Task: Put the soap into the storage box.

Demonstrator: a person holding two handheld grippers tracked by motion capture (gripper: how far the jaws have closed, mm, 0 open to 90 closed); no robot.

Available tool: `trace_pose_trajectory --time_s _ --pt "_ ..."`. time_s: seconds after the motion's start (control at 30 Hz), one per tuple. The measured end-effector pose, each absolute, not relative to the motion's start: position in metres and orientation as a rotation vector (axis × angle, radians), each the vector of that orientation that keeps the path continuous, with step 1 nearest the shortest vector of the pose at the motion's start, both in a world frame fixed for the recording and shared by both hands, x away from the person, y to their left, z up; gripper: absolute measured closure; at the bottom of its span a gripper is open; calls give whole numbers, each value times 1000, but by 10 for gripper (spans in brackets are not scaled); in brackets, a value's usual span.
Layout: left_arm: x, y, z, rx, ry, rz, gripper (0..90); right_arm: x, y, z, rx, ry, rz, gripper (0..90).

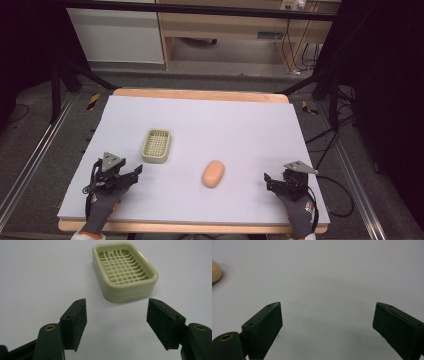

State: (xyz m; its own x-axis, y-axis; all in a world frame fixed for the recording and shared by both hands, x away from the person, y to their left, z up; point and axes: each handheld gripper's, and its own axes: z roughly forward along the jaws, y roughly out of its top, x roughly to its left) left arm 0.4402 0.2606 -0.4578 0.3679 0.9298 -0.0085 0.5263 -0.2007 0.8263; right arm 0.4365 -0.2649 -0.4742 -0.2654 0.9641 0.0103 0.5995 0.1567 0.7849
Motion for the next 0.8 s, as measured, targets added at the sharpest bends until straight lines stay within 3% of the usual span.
trace_pose_trajectory --time_s 0.8 --pt "429 219 -448 1914 1148 574 302 433 -263 -473 1469 1936 964 76"
